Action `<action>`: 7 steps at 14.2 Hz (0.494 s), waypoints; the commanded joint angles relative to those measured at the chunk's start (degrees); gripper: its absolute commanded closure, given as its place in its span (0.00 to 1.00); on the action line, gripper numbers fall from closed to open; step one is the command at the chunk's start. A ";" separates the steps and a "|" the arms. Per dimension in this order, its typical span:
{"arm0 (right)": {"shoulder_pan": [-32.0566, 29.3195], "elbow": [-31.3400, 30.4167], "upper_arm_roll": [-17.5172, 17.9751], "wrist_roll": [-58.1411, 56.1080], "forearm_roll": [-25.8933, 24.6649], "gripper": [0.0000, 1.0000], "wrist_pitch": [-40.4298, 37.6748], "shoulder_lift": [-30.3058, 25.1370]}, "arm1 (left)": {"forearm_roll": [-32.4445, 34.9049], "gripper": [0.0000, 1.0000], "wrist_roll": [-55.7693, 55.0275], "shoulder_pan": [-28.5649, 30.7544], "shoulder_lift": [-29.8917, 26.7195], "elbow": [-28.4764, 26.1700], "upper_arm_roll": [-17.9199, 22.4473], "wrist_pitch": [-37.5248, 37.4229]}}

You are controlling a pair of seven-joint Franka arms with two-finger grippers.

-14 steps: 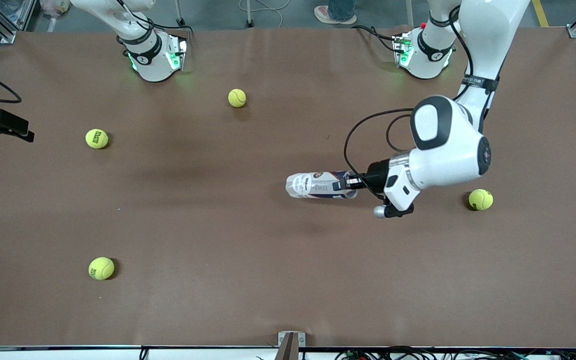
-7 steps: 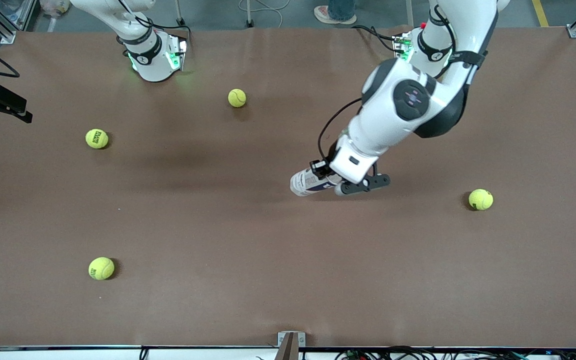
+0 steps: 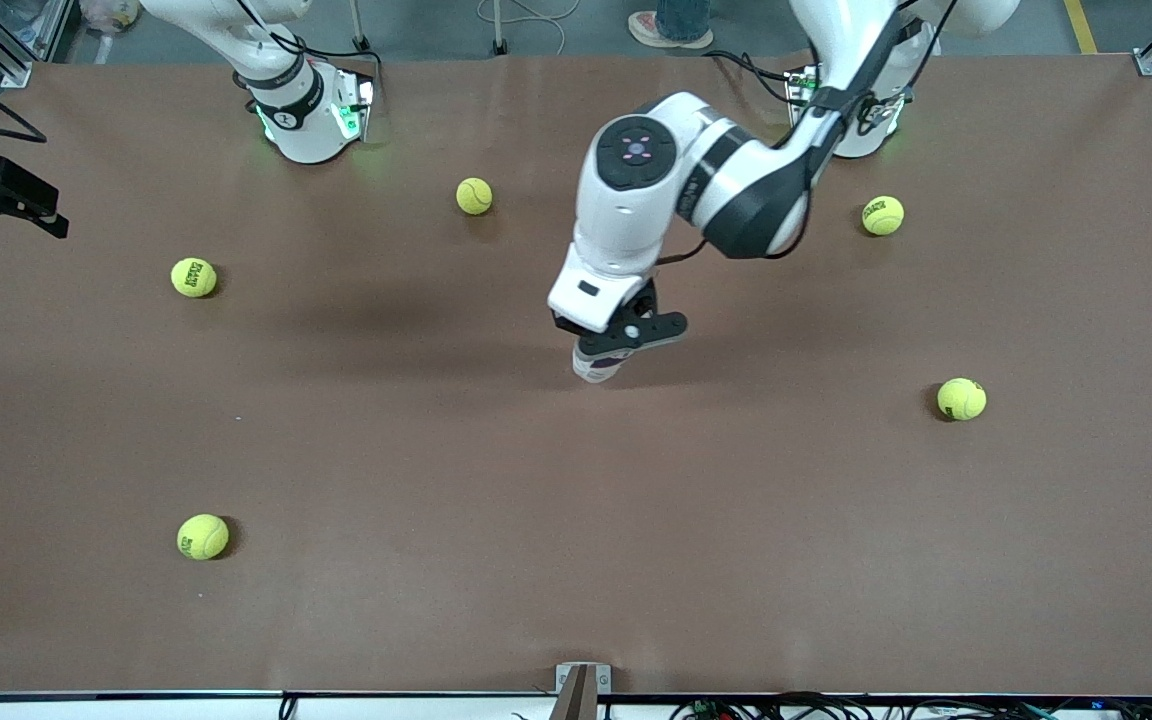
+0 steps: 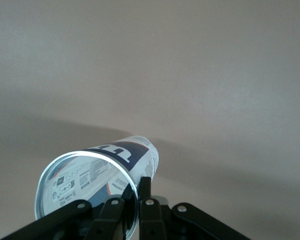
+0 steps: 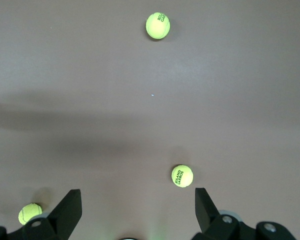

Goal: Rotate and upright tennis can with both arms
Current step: 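Lift and rotate the can upright with the left gripper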

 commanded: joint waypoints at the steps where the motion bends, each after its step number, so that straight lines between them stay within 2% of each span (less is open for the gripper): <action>1: -0.50 -2.22 -0.18 -0.24 -0.23 0.00 -0.04 -1.81 | 1.55 1.00 -1.08 -3.15 2.69 3.39 2.20 -1.84; 3: -0.50 -2.22 -0.27 0.55 0.12 0.00 -0.74 -1.90 | 1.72 1.00 -1.17 -5.09 4.01 3.56 2.73 -2.02; 7: -0.94 -2.31 -0.80 0.11 2.06 0.00 -1.36 -1.90 | 1.63 1.00 -1.08 -10.19 5.59 3.91 6.69 -3.42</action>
